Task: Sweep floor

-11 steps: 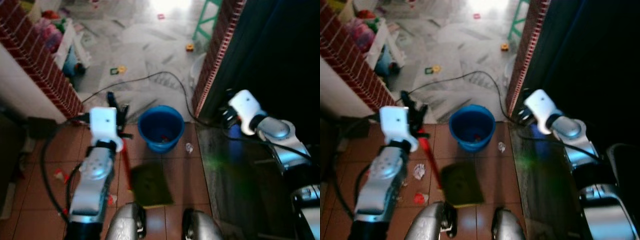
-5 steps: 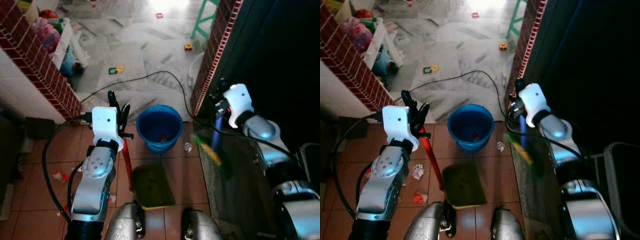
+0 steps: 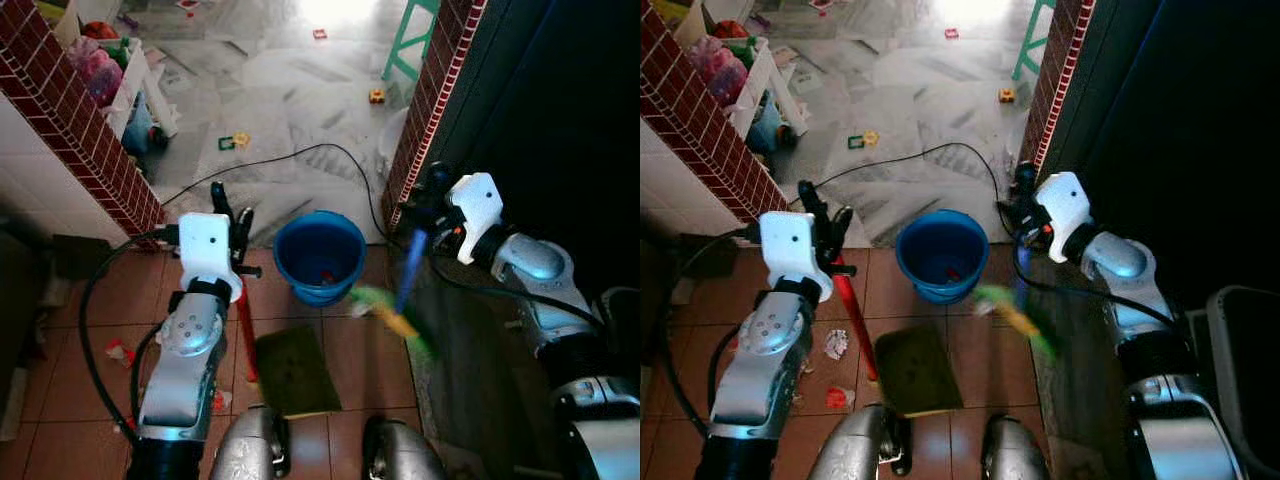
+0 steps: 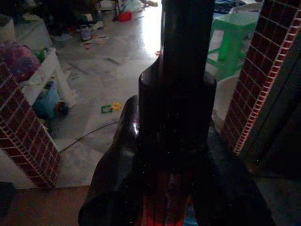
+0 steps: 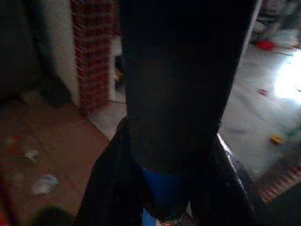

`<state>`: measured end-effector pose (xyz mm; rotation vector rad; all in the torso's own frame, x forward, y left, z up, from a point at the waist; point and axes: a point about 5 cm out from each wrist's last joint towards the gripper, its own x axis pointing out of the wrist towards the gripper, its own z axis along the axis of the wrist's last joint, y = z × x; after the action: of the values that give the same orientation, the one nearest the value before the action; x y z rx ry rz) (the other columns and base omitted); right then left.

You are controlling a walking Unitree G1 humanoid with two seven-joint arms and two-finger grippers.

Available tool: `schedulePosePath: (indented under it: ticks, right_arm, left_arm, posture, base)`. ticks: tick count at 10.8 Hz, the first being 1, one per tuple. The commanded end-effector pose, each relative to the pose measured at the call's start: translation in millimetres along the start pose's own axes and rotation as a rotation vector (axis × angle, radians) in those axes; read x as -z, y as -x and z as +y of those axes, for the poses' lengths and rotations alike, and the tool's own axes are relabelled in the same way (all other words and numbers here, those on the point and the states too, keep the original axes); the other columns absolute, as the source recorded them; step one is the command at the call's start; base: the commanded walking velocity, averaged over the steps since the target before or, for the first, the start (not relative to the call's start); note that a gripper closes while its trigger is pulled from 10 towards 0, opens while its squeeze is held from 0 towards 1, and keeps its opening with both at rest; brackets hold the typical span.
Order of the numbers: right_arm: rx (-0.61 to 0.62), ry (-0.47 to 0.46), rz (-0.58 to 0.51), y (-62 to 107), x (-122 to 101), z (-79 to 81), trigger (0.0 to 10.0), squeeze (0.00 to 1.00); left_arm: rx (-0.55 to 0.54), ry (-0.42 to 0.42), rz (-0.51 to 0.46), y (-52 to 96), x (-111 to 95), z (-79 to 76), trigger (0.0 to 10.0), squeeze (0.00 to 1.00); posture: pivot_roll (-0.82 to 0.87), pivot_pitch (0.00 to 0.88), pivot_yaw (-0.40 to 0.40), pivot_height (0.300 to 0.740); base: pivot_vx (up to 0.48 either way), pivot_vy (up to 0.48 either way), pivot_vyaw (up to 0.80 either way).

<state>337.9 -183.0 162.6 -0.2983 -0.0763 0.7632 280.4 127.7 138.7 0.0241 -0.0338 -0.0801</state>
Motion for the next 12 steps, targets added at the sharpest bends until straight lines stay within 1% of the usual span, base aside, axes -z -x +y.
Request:
schedulePosePath:
  ticks: [1,3,4,5,6,7,9,11,12]
  right_arm:
    - [-0.045,-0.03,-0.042,-1.2,-6.2,4.1,10.0,0.0]
    - [-0.065,-0.107,-0.104,-3.7,-17.7,5.5,10.0,0.0]
    - [-0.049,-0.141,-0.135,-5.2,-23.9,3.6,10.0,0.0]
    - [0.007,-0.153,-0.173,-9.0,-29.7,1.3,10.0,0.0]
    - [0.035,-0.167,-0.205,-11.9,-33.0,2.8,10.0,0.0]
    - [0.06,-0.159,-0.217,-13.6,-34.2,4.1,10.0,0.0]
    - [0.159,-0.174,-0.263,-20.9,-37.6,7.7,10.0,0.0]
    - [0.272,-0.154,-0.3,-31.0,-41.5,15.7,10.0,0.0]
    - [0.344,-0.157,-0.313,-35.0,-43.3,16.5,10.0,0.0]
  left_arm:
    - [0.016,-0.001,-0.048,-2.1,-8.6,-2.4,10.0,0.0]
    - [0.017,0.001,-0.049,-2.3,-8.5,-3.4,10.0,0.0]
    - [0.019,0.002,-0.05,-3.2,-8.3,-4.6,10.0,0.0]
    - [0.021,0.005,-0.054,-4.3,-9.3,-6.7,10.0,0.0]
    - [0.024,0.008,-0.057,-5.5,-10.2,-8.5,10.0,0.0]
    - [0.026,0.011,-0.06,-6.5,-10.5,-9.5,10.0,0.0]
    - [0.033,0.015,-0.066,-9.2,-10.9,-12.3,10.0,0.0]
    - [0.036,0.018,-0.072,-11.3,-11.5,-14.5,10.0,0.0]
    - [0.037,0.02,-0.074,-11.7,-11.6,-15.5,10.0,0.0]
  posture:
    - [0.04,0.112,0.026,0.74]
    - [0.03,0.107,0.021,0.74]
    - [0.03,0.106,0.02,0.74]
    - [0.02,0.099,0.018,0.74]
    - [0.02,0.097,0.018,0.74]
    - [0.02,0.092,0.017,0.74]
    - [0.02,0.079,0.014,0.74]
    - [0.02,0.067,0.011,0.74]
    - [0.02,0.062,0.01,0.74]
  base:
    - [0.0,0.0,0.0]
    - [0.0,0.0,0.0]
    - [0.0,0.0,0.0]
    - [0.0,0.0,0.0]
    - [0.0,0.0,0.0]
    - [0.0,0.0,0.0]
    - [0.0,0.0,0.0]
    - [0.0,0.0,0.0]
    - [0.0,0.0,0.0]
